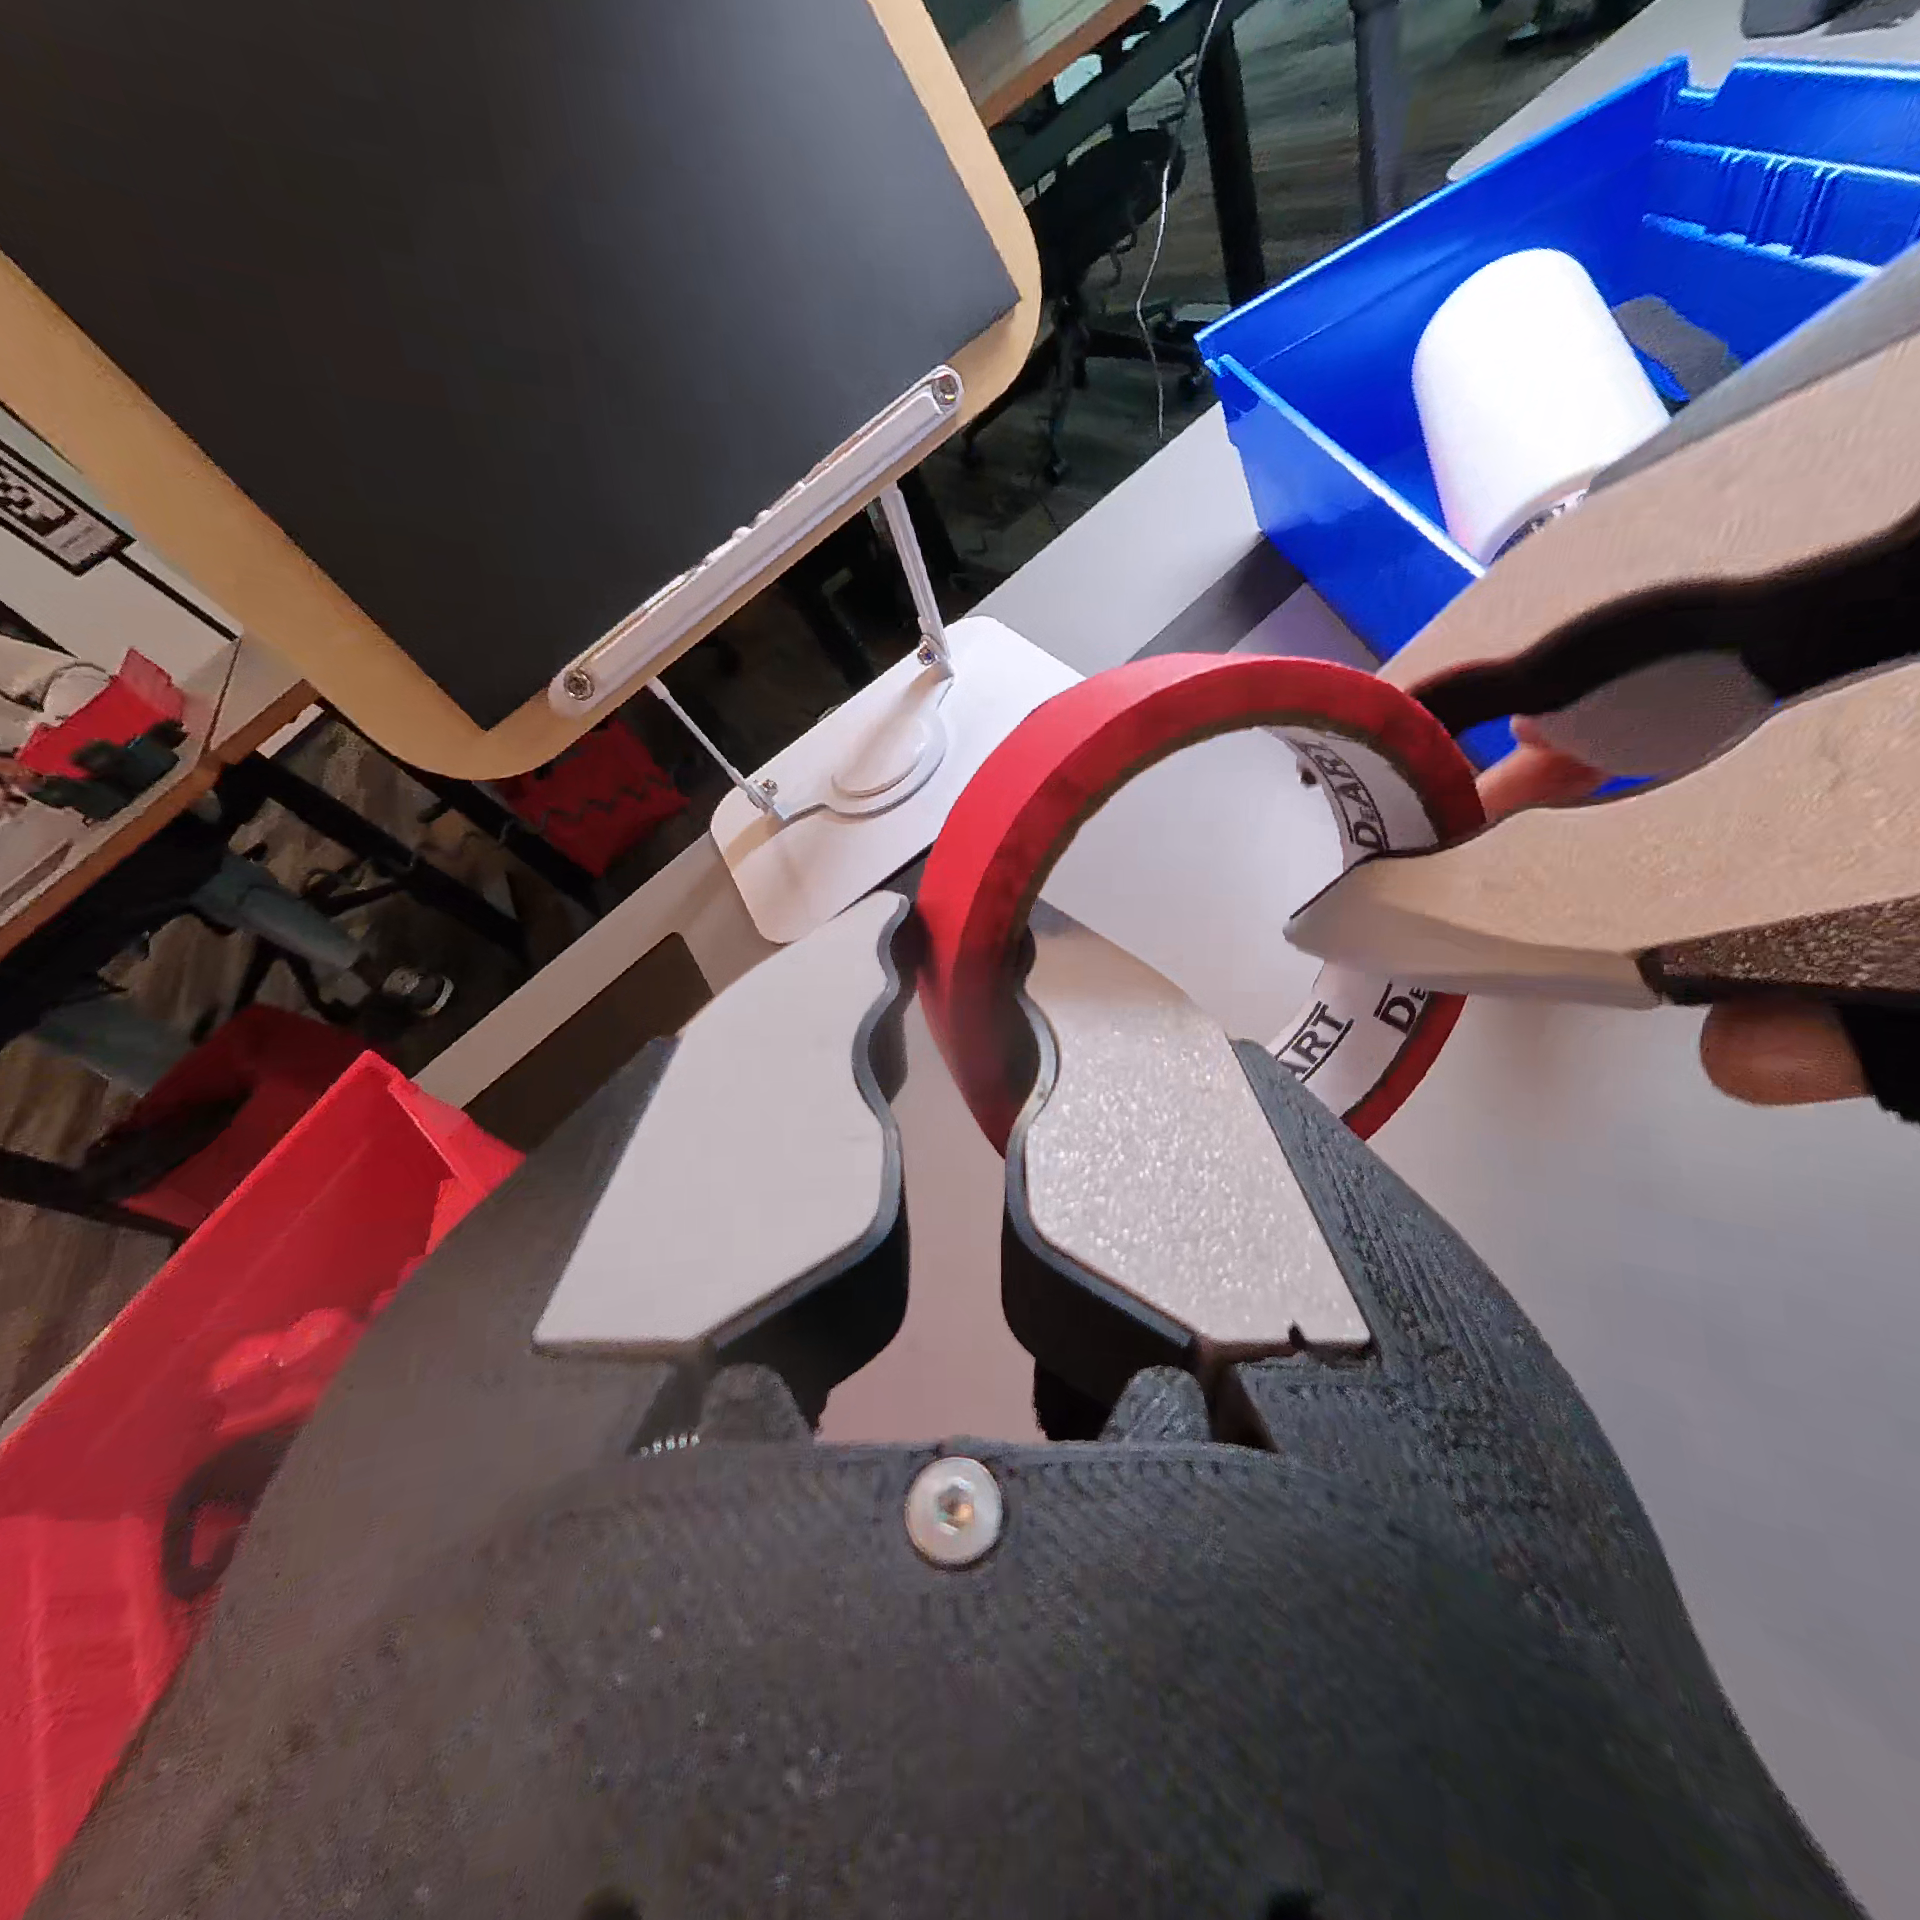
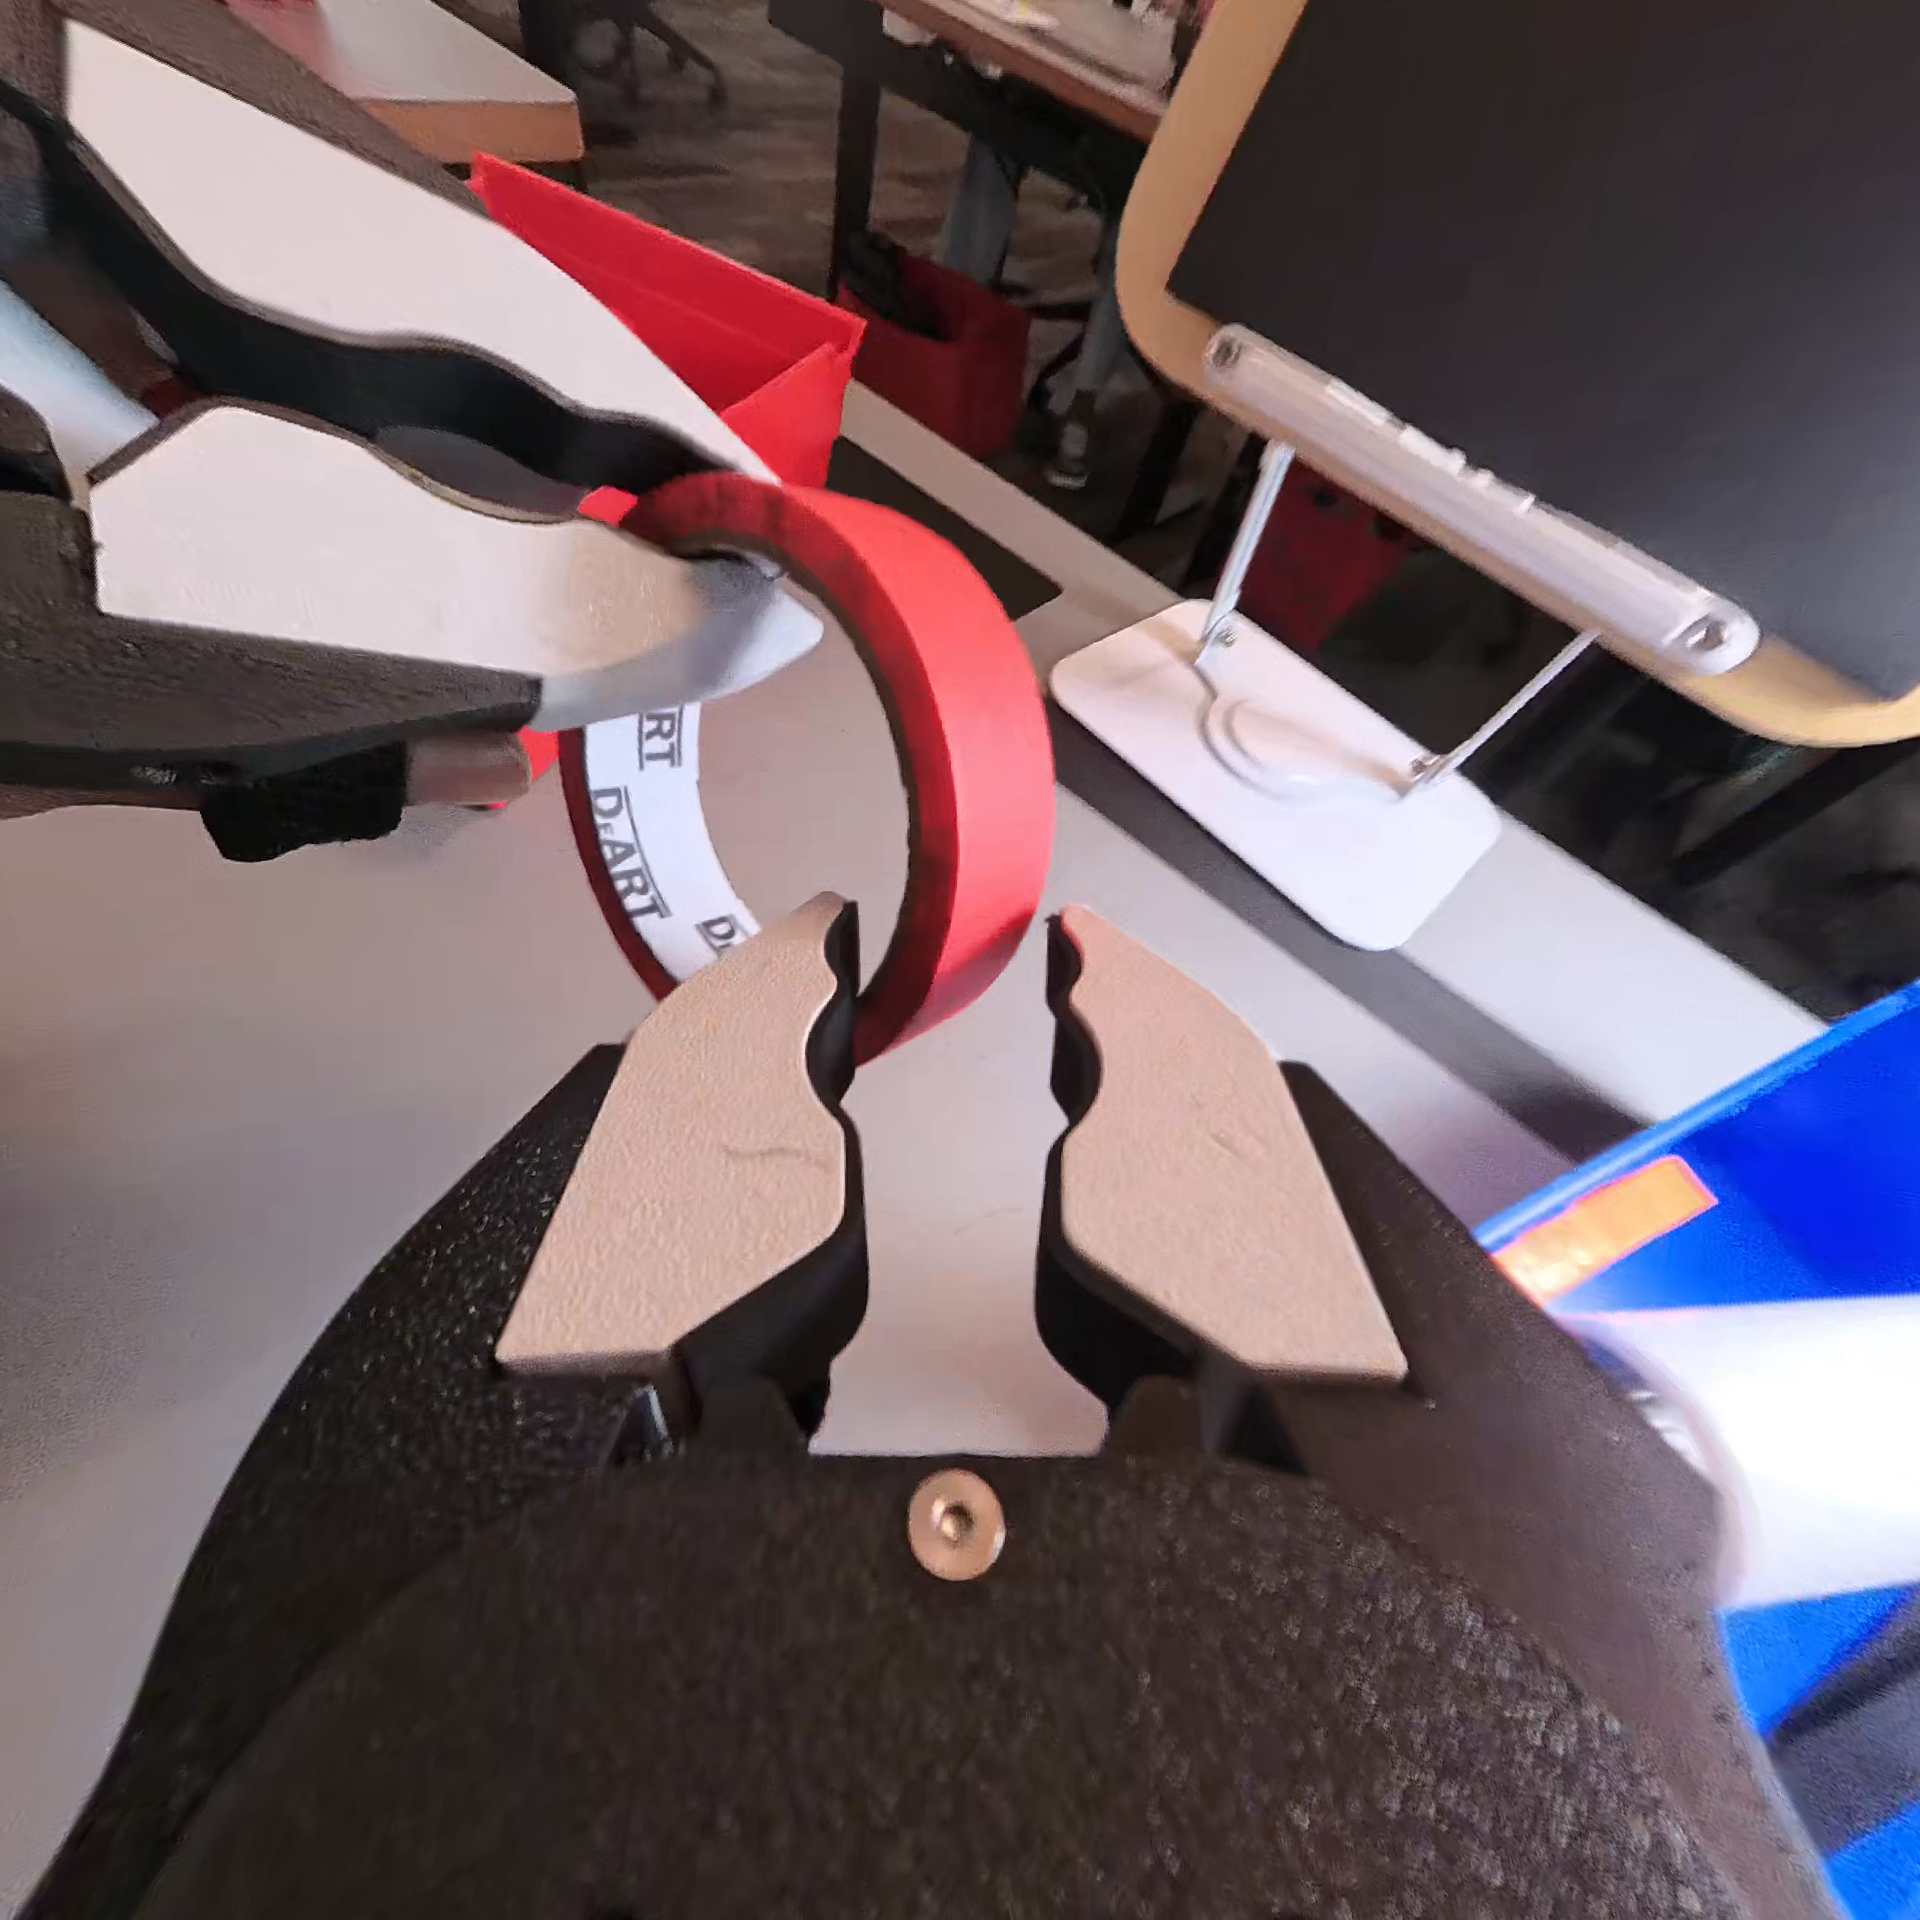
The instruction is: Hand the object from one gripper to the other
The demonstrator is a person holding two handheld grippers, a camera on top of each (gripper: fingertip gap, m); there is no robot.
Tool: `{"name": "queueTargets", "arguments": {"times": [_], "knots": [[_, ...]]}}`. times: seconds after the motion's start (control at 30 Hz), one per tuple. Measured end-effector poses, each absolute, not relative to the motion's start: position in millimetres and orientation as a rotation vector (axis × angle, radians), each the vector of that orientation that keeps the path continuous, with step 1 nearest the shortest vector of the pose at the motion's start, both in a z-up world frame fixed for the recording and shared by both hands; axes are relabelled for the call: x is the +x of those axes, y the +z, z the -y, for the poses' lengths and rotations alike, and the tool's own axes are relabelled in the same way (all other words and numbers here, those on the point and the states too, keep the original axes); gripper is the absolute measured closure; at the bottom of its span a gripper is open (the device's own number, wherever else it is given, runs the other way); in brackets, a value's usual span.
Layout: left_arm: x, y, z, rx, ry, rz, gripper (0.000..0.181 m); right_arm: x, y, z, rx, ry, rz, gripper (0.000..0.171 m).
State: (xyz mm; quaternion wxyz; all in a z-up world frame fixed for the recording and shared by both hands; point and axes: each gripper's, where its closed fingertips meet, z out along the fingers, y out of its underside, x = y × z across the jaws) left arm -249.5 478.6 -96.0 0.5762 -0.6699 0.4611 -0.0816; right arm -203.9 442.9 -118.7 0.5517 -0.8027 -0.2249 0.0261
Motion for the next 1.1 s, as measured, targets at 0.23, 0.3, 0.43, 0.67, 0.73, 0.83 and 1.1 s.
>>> {"name": "queueTargets", "arguments": {"times": [0.23, 0.3, 0.43, 0.67, 0.73, 0.83, 1.1], "knots": [[-240.7, -109.6, -471.9, -1.596, -0.242, -1.164, 0.153, -190.2, -117.9, -446.2, -1.894, -0.014, 0.531, 0.149], [-237.8, -111.0, -467.6, -1.585, -0.233, -1.201, 0.146, -186.0, -114.7, -446.2, -1.866, -0.111, 0.585, 0.150], [-232.5, -113.0, -460.3, -1.549, -0.225, -1.263, 0.142, -189.0, -111.1, -444.8, -1.786, -0.286, 0.736, 0.152], [-225.3, -117.5, -450.0, -1.498, -0.228, -1.346, 0.151, -205.6, -107.4, -439.5, -1.649, -0.457, 0.933, 0.154], [-223.4, -118.5, -447.4, -1.486, -0.232, -1.359, 0.156, -205.9, -106.2, -439.0, -1.628, -0.481, 0.955, 0.154], [-222.2, -115.4, -447.2, -1.487, -0.249, -1.336, 0.156, -204.9, -103.4, -438.9, -1.620, -0.459, 0.941, 0.154], [-245.0, -99.0, -475.3, -1.563, -0.215, -1.107, 0.157, -198.6, -108.2, -445.3, -1.832, -0.032, 0.540, 0.130]]}}
